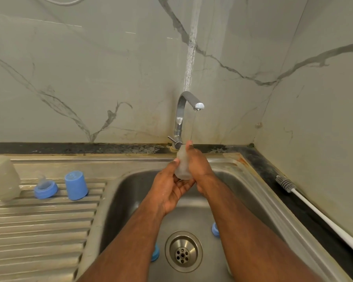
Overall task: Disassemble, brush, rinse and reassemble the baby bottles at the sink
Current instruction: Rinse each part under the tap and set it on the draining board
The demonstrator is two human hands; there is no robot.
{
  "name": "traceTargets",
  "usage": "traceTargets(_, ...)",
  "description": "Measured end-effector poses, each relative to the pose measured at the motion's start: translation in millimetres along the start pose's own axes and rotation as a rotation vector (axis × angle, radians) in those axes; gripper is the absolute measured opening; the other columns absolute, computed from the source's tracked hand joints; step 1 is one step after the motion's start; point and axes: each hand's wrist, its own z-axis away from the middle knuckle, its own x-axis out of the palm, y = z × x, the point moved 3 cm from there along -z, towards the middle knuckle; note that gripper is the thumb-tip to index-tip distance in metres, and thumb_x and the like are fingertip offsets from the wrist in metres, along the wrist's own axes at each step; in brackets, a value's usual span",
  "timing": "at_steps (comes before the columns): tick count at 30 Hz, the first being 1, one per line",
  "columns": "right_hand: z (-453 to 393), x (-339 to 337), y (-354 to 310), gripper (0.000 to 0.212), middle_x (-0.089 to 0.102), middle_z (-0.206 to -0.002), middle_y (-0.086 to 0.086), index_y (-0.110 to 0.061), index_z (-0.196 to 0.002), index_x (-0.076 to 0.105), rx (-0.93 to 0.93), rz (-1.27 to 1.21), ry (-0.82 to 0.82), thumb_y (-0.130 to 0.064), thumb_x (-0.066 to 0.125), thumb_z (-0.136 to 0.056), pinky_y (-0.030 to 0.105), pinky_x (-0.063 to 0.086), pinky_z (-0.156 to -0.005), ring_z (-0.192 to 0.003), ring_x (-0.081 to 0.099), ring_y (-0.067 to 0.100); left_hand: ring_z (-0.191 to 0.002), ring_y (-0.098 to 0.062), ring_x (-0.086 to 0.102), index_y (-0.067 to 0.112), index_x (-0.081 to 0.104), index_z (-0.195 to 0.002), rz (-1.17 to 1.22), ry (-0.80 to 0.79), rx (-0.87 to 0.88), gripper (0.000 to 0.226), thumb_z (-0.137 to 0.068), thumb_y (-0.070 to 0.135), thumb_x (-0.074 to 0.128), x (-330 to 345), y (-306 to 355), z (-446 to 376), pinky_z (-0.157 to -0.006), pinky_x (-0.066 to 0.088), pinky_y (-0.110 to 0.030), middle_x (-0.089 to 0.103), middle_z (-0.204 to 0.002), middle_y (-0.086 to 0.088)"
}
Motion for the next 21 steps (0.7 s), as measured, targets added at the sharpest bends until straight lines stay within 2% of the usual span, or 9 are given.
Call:
traceTargets(2, -2.9, -4.8, 2.1, 0.059, 0.072, -0.107, 0.014, -0.011, -0.117, 0.067, 0.093, -0.285, -0.109, -0.062, 0.064, -0.087, 0.053, 0.055, -0.096, -0.095, 0.071, 0.029, -0.099, -0.030, 0.073, 0.002, 0.063, -0.123, 0.022, -0.021, -0.059, 0.037, -0.106, 0.033, 0.052, 1.2, 0.1, 2.2, -0.087, 0.062, -0.038, 0.074, -0.111, -0.023)
traceTargets(4, -2.2, -8.7, 3.5, 0.058, 0.074, -0.106, 0.017, -0.010, -0.114, 0.069, 0.127, -0.385, -0.125, -0.059, 0.071, -0.083, 0.053, 0.056, -0.094, -0.093, 0.072, 0.032, -0.106, -0.033, 0.072, 0.003, 0.062, -0.124, 0.004, -0.035, -0.072, 0.037, -0.107, 0.033, 0.049, 3.3, -0.3, 2.3, -0.089, 0.060, -0.040, 0.073, -0.113, -0.024)
traceTargets(8, -0.9, -9.1, -1.6, 0.031, 0.070, -0.101, 0.007, -0.017, -0.099, 0.064, -0.100, -0.052, 0.114, -0.047, 0.058, -0.097, 0.039, 0.055, -0.086, -0.095, 0.067, 0.027, -0.101, -0.031, 0.074, 0.002, 0.066, -0.125, -0.213, 0.086, 0.097, 0.031, -0.107, 0.021, 0.049, 0.4, -5.4, -8.6, -0.084, 0.063, -0.038, 0.075, -0.108, -0.019)
traceTargets(11, 0.3, -5.5, -8.9, 0.045, 0.062, -0.121, 0.005, -0.015, -0.127, 0.054, -0.254, 0.163, 0.246, -0.050, 0.050, -0.100, 0.037, 0.047, -0.097, -0.113, 0.059, 0.025, -0.100, -0.027, 0.073, 0.005, 0.071, -0.120, -0.216, 0.073, 0.137, 0.028, -0.106, 0.022, 0.052, 5.3, -7.4, -7.0, -0.088, 0.062, -0.038, 0.076, -0.109, -0.017)
traceTargets(13, -1.5, -2.9, -9.4, 0.060, 0.054, -0.136, 0.005, -0.016, -0.147, 0.040, -0.213, 0.173, 0.198, -0.053, 0.048, -0.100, 0.040, 0.045, -0.103, -0.122, 0.054, 0.025, -0.103, -0.027, 0.073, 0.007, 0.070, -0.120, -0.171, 0.051, 0.128, 0.024, -0.105, 0.015, 0.054, 3.4, -4.7, -6.1, -0.092, 0.060, -0.039, 0.075, -0.112, -0.016)
traceTargets(15, -0.9, -1.6, -6.8, 0.062, 0.051, -0.131, -0.001, -0.020, -0.150, 0.036, -0.159, 0.055, 0.071, -0.043, 0.060, -0.097, 0.038, 0.050, -0.098, -0.118, 0.055, 0.023, -0.108, -0.029, 0.072, 0.003, 0.067, -0.123, -0.078, 0.050, 0.113, 0.025, -0.104, 0.010, 0.053, -2.1, -1.5, -9.4, -0.095, 0.059, -0.041, 0.074, -0.115, -0.019)
traceTargets(17, -0.8, -7.1, -0.3, 0.063, 0.055, -0.126, -0.001, -0.022, -0.142, 0.046, -0.141, -0.111, -0.022, -0.024, 0.077, -0.087, 0.033, 0.056, -0.087, -0.110, 0.060, 0.021, -0.107, -0.029, 0.073, 0.000, 0.067, -0.123, -0.009, 0.058, 0.093, 0.026, -0.105, 0.012, 0.051, -4.5, -2.0, -11.6, -0.091, 0.060, -0.039, 0.074, -0.116, -0.020)
traceTargets(19, -0.3, -11.3, 6.3, 0.059, 0.063, -0.119, 0.004, -0.021, -0.130, 0.054, -0.136, -0.149, -0.020, -0.013, 0.082, -0.079, 0.029, 0.058, -0.075, -0.102, 0.064, 0.019, -0.106, -0.029, 0.073, 0.000, 0.067, -0.121, -0.019, 0.056, 0.084, 0.026, -0.105, 0.011, 0.050, -3.4, -4.9, -12.4, -0.087, 0.062, -0.036, 0.074, -0.115, -0.019)
traceTargets(21, 2.1, -10.2, 9.8, 0.058, 0.062, -0.112, 0.004, -0.024, -0.128, 0.050, -0.124, -0.095, 0.043, -0.012, 0.078, -0.079, 0.027, 0.055, -0.068, -0.097, 0.063, 0.016, -0.107, -0.029, 0.073, 0.001, 0.068, -0.120, -0.052, 0.064, 0.090, 0.025, -0.104, 0.008, 0.051, -3.1, -7.3, -11.8, -0.086, 0.062, -0.037, 0.075, -0.114, -0.018)
